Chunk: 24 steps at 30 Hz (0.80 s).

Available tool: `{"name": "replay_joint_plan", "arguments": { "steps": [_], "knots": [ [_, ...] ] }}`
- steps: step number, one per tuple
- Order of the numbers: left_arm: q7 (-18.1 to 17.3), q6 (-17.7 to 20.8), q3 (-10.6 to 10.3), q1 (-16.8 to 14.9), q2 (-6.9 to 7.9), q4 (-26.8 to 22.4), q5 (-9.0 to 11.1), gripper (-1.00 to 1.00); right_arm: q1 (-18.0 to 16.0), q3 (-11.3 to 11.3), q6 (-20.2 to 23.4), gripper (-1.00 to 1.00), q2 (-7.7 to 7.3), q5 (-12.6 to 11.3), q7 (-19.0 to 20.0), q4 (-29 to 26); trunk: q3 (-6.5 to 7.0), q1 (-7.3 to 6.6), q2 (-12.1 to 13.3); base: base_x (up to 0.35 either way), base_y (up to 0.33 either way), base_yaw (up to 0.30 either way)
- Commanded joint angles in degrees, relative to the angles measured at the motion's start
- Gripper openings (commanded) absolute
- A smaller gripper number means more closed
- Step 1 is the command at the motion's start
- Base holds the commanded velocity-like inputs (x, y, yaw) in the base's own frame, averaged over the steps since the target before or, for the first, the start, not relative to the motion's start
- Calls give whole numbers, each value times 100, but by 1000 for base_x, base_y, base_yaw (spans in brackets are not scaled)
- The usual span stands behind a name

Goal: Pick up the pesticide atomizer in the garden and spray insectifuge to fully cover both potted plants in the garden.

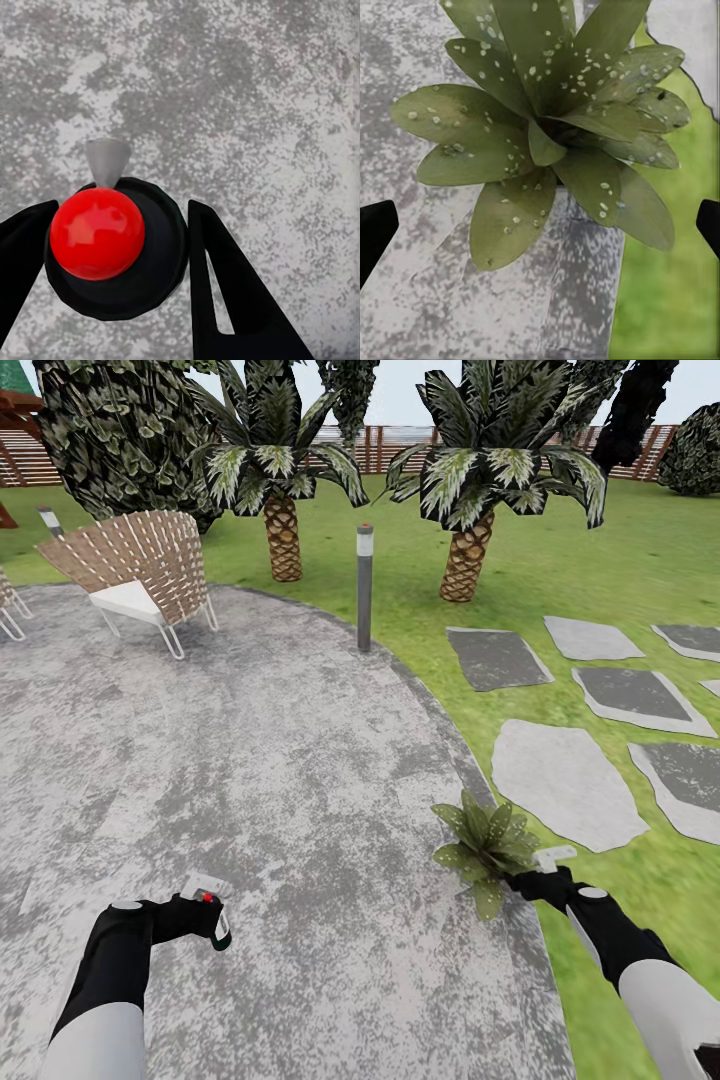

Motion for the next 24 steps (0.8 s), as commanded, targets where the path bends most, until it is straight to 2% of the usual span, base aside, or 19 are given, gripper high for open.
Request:
{"name": "replay_joint_plan", "arguments": {
  "steps": [1, 8, 11, 12, 14, 16, 18, 20, 22, 24],
  "knots": [
    [-37, 40, 19, -7, -7, -9, -18, -100, -2, -48, 31, 100, 6, 60, 47, -12, -4, -1, -2, 0, 0, 0],
    [20, 40, 19, -7, -2, 106, -18, -100, -1, -55, 30, 100, 7, 59, 43, -8, -4, -1, -2, 0, 0, 0],
    [420, 36, 18, -7, -7, 290, -14, -100, -2, -57, 28, 100, 11, 53, 41, 38, -4, -1, -2, 0, 0, 0],
    [673, 37, 14, -7, -8, 412, -10, -100, -1, -57, 23, 100, 11, 52, 42, 188, -4, -1, -2, 0, 0, 0],
    [1248, 33, 12, -7, -12, 680, 49, -100, 3, -57, -6, 100, 11, -24, 37, 881, -4, -1, -2, 0, 0, 0],
    [1812, 32, 11, -7, -33, 939, 199, -100, 4, -57, -345, 100, 11, -307, 32, 1430, -4, -1, -2, 0, 0, 0],
    [2455, -27, 15, -7, -41, 1333, 433, -100, 2, -56, -992, 100, 11, -670, 18, 1866, -4, -1, -2, 0, 0, 0],
    [3004, -243, 18, -7, -43, 1768, 601, -100, 3, -57, -1317, 100, 7, -863, -4, 2076, -4, -1, -2, 0, 0, 0],
    [3903, -703, 19, -7, -41, 2418, 784, -100, 4, -57, -1439, 100, 4, -939, -12, 2167, -4, -1, -2, 0, 0, 0],
    [4211, -842, 19, -7, -38, 2682, 851, -100, 4, -57, -1462, 100, 3, -957, -12, 2188, -4, -1, -2, 0, 0, 0]
  ]
}}
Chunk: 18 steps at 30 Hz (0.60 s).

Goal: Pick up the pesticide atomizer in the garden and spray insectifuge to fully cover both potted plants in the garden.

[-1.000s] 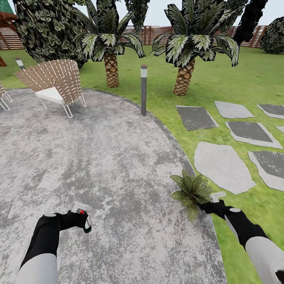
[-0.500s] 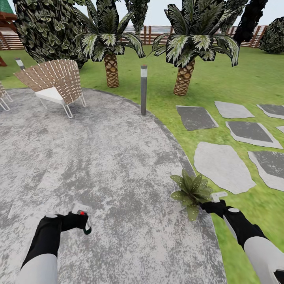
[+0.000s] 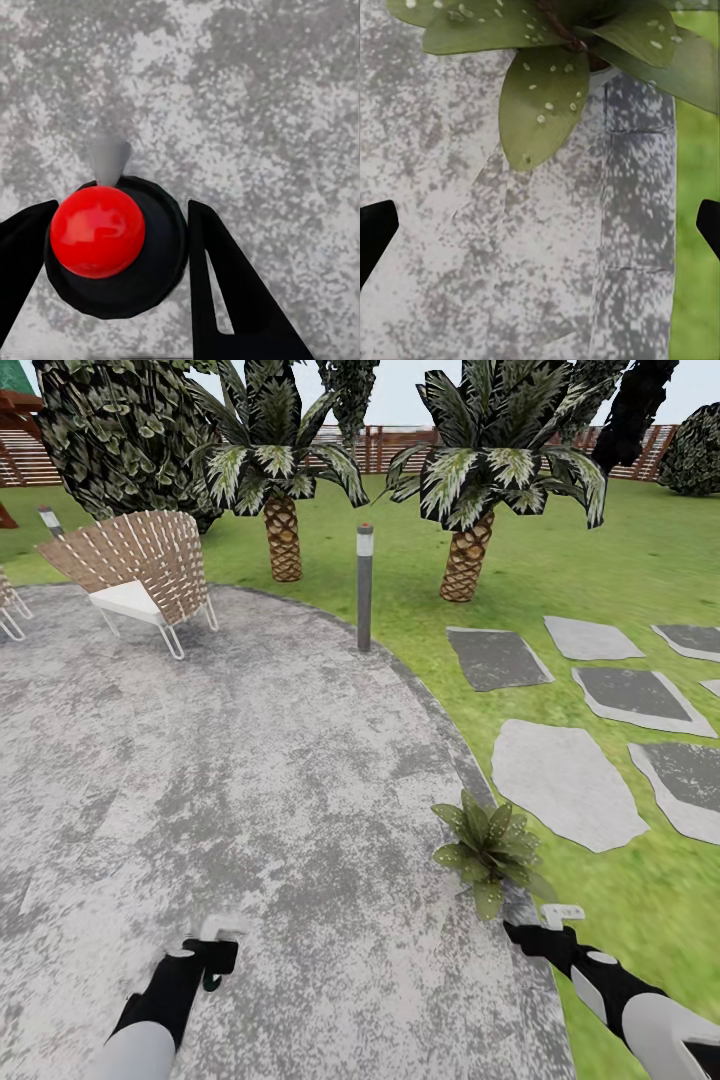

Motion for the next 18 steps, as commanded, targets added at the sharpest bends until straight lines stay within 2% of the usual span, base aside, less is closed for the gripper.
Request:
{"name": "replay_joint_plan", "arguments": {
  "steps": [1, 5, 18],
  "knots": [
    [60, -39, 48, -7, -10, 103, -22, -100, -5, -46, -22, 100, -1, 6, 34, 15, -4, -1, -2, 0, 0, 0],
    [163, -89, 40, -7, -11, 239, 0, -100, -5, -46, -30, 100, -1, 0, 40, 22, -4, -1, -2, 0, 0, 0],
    [159, -79, 37, -7, -16, 240, 1, -100, -4, -38, 23, 100, 0, 8, 66, 31, -4, -1, -2, 0, 0, 0]
  ]
}}
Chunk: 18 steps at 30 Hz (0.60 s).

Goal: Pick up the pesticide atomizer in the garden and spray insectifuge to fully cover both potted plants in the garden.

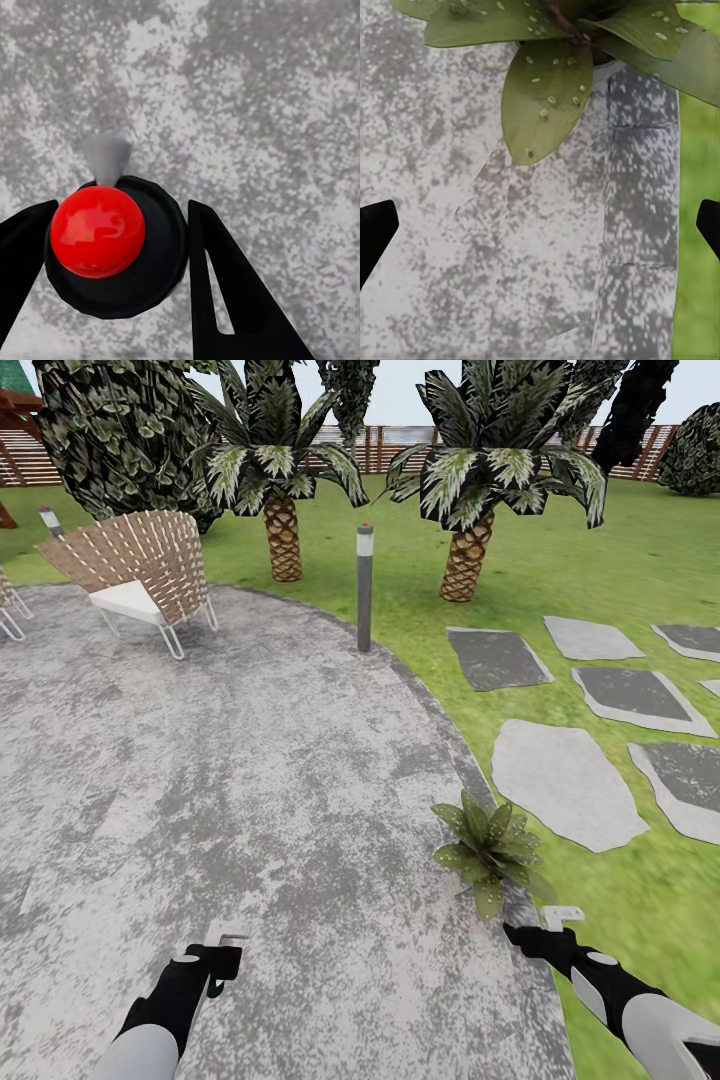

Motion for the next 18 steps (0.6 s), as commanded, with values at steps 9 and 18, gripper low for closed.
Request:
{"name": "replay_joint_plan", "arguments": {
  "steps": [9, 18],
  "knots": [
    [-53, 19, 50, -5, -9, -13, -47, -100, -6, -46, -15, 100, 6, 13, 44, 53, -160, 197, -363, 0, 0, 0],
    [-53, 20, 50, -5, -9, -13, -47, -100, -4, -46, -15, 100, 6, 12, 10, 277, -250, 395, -724, 0, 0, 0]
  ]
}}
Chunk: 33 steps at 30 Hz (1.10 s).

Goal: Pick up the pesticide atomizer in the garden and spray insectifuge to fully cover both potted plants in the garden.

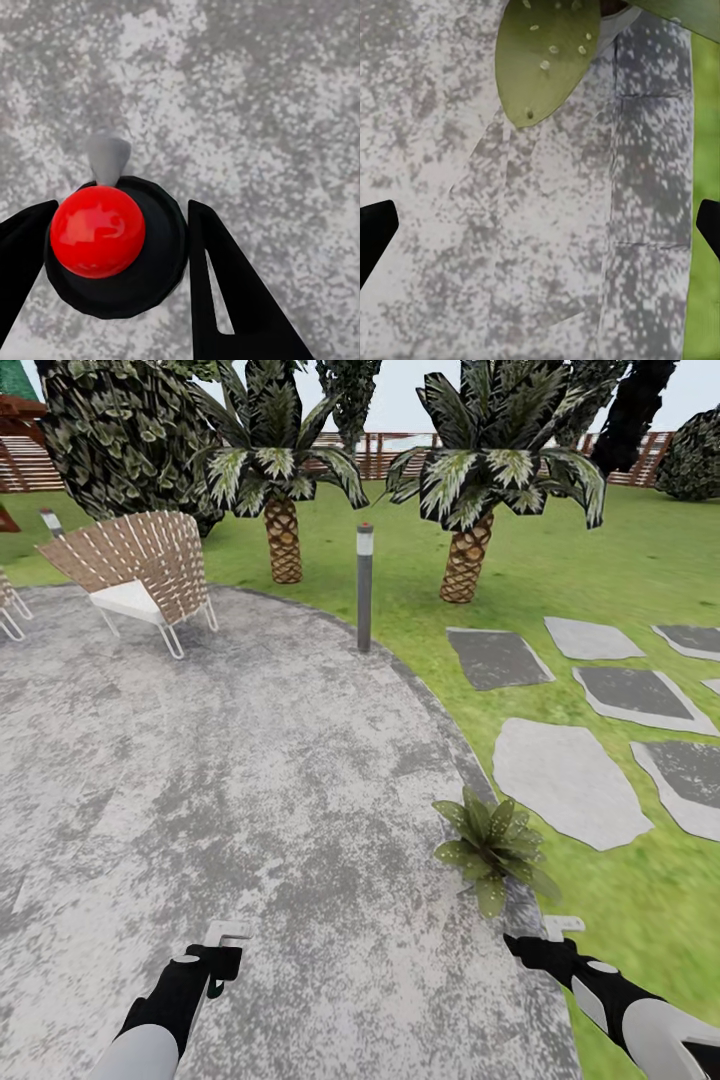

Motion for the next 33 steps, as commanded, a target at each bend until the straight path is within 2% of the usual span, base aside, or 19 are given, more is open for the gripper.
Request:
{"name": "replay_joint_plan", "arguments": {
  "steps": [1, 17, 26, 33],
  "knots": [
    [-53, 15, 48, -5, -9, -18, -44, -100, -5, -46, -15, 100, -2, 11, 30, 8, -13, 22, -44, 0, 0, 0],
    [-53, 15, 48, -5, -9, 93, -47, -100, -3, -46, -20, 100, -2, 11, 37, 10, -155, 373, -685, 0, 0, 0],
    [-53, 3, 48, -5, -9, 106, -47, -100, -2, -46, -23, 100, -2, 11, 38, 10, -73, 373, -685, -3, 0, 0],
    [-53, 6, 48, -5, -32, 106, -47, -100, -2, -46, -22, 100, -2, 11, 38, 10, -10, 373, -685, -258, 0, 0]
  ]
}}
